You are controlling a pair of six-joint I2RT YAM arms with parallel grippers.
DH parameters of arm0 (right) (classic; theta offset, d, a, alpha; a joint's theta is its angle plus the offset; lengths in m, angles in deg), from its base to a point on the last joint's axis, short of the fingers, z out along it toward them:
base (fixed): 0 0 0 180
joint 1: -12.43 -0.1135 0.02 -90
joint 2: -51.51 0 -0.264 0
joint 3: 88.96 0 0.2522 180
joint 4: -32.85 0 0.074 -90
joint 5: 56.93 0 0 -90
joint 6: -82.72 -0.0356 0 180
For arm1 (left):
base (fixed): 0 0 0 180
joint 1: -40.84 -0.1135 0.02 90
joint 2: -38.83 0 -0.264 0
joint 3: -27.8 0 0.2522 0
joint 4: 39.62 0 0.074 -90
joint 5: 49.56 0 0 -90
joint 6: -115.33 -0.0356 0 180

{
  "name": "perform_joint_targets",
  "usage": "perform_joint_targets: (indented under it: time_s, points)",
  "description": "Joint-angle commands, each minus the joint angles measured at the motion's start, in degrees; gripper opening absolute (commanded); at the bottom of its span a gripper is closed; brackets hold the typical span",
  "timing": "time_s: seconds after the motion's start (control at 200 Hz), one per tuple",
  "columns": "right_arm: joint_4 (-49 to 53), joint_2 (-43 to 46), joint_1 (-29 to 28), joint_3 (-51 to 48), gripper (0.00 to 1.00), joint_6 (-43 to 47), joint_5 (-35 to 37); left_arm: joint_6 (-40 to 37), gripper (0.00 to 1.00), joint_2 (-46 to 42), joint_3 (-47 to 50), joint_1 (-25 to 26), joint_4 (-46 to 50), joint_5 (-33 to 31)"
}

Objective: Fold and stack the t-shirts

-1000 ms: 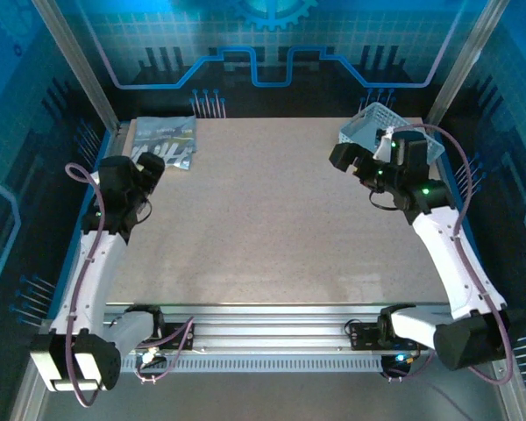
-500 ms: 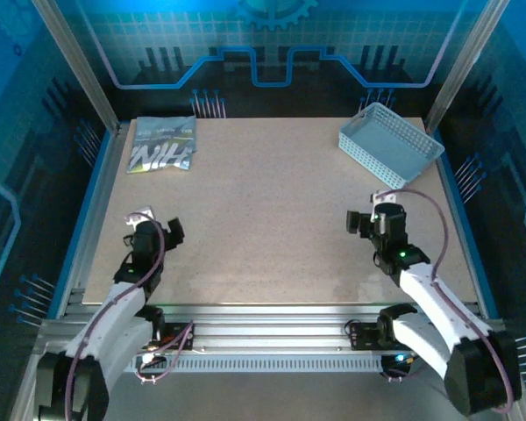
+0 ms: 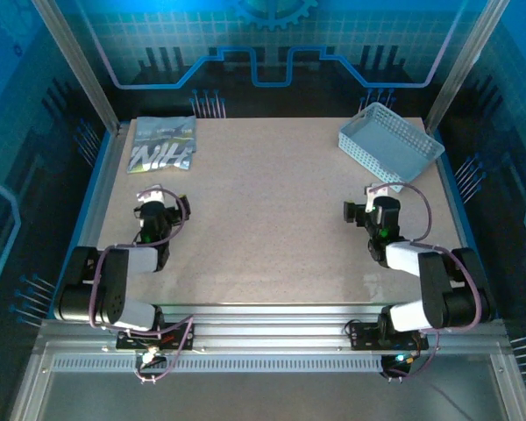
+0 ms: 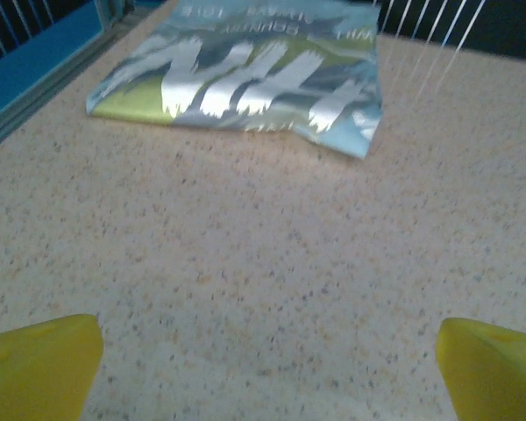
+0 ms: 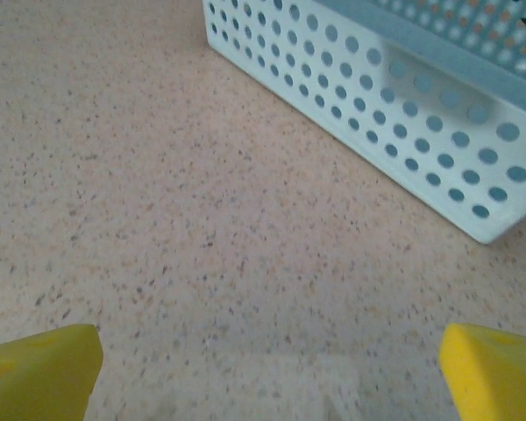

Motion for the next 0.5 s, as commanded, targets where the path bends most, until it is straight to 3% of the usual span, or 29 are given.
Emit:
perform_joint_targets:
  time_s: [0.0, 0.135, 0.21, 0.495]
  points:
    - [-15.04, -3.6, 1.28, -2.78, 1.0, 1.04, -3.3, -2.86, 0.99, 8.87, 7.37, -0.24, -29.42, 4.12]
    - [-11.13, -3.42, 1.38, -0.97, 1.0, 0.97, -4.25, -2.9, 0.99, 6.01, 3.24, 0.01, -18.31, 3.68]
    - [-8.28, -3.92, 1.08, 0.89, 1.0, 1.12, -3.86, -3.5, 0.99, 4.81, -2.41, 0.25, -5.58, 6.19]
    - [-7.39, -4.21, -0.43, 1.56, 1.0, 2.69, -2.33, -4.06, 0.99, 5.16, -2.65, 0.37, -5.91, 6.38]
